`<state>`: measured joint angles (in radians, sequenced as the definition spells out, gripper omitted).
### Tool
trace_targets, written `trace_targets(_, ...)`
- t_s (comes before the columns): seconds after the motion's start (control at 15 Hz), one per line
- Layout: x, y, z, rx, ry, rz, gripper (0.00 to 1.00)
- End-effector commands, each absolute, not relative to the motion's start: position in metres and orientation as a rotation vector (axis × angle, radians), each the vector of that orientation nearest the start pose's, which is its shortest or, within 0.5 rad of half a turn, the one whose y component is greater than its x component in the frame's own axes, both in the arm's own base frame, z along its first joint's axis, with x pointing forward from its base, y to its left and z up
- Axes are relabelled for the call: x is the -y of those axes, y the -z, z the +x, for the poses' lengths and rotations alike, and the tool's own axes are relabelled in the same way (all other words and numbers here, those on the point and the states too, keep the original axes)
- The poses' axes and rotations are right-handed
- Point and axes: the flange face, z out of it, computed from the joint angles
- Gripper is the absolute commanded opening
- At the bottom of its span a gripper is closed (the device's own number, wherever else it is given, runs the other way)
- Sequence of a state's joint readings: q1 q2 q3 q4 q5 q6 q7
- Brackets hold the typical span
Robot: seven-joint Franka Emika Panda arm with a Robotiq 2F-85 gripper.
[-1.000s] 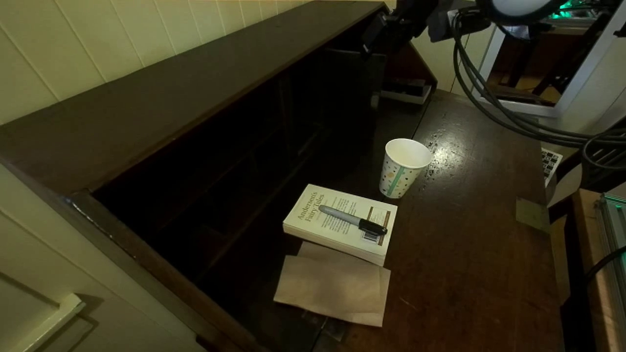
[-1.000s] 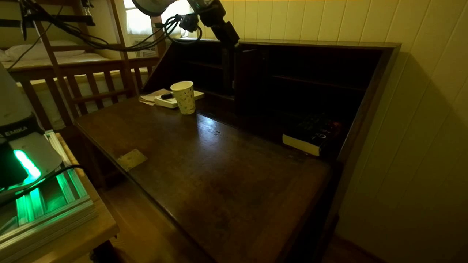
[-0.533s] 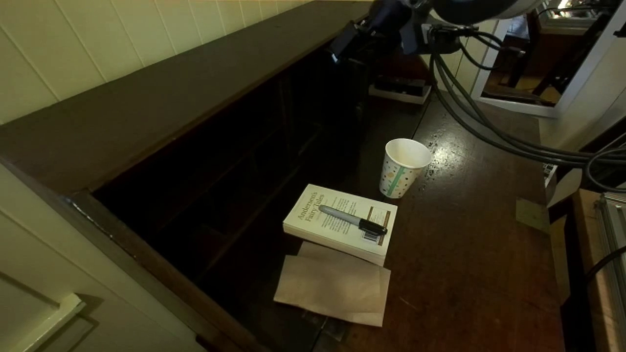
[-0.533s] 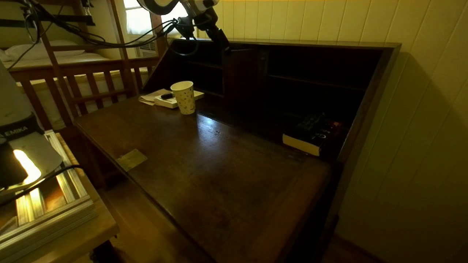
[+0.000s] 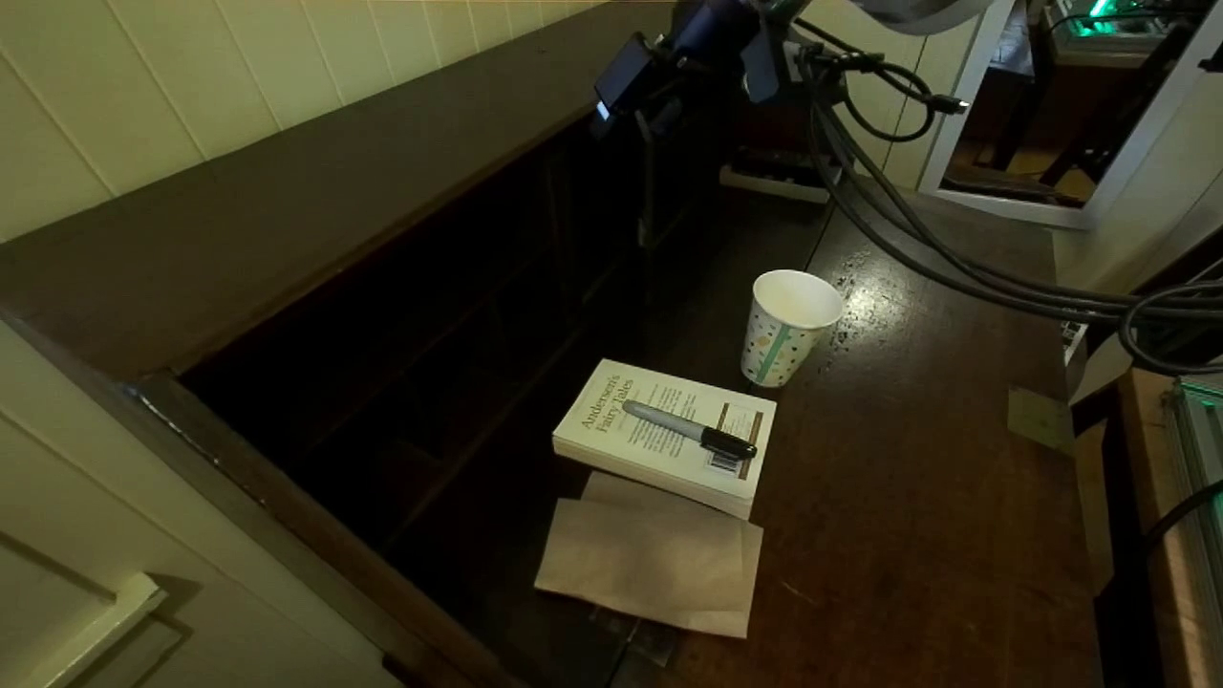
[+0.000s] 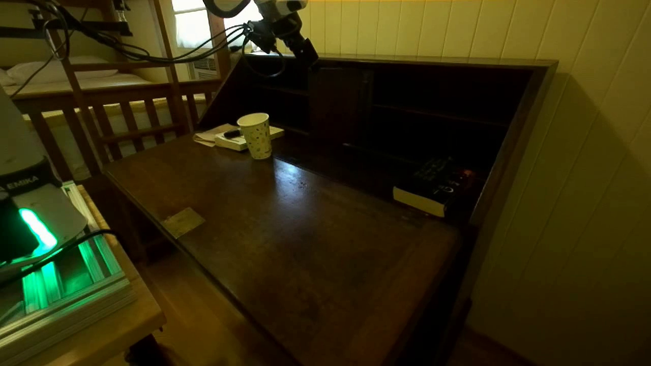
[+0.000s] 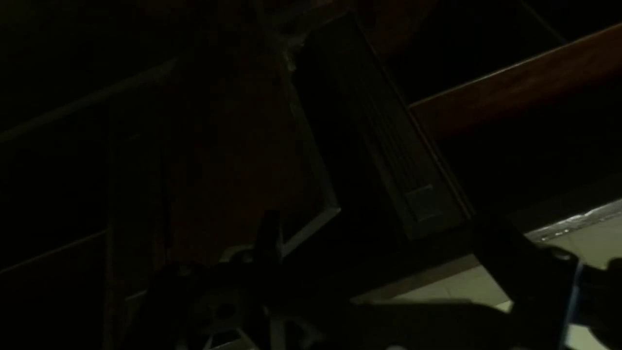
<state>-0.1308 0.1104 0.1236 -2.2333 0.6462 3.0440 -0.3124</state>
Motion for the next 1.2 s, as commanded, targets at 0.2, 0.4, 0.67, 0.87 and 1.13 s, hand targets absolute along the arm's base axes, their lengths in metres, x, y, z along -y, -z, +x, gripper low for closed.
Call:
trace_targets(0.2, 0.066, -0.358, 0.591, -0.422, 0.968, -2.724, 1.0)
trace_targets(0.4, 0.058, -0.363, 0.594, -0.376, 0.984, -2.685, 1.0)
trace_targets(0.67, 0.036, -0.382, 0.595, -0.276, 1.033, -2.62, 1.0)
trace_targets(0.87, 0.025, -0.38, 0.596, -0.218, 1.047, -2.597, 1.0)
trace_targets(1.13, 0.026, -0.368, 0.593, -0.209, 1.042, -2.596, 1.0)
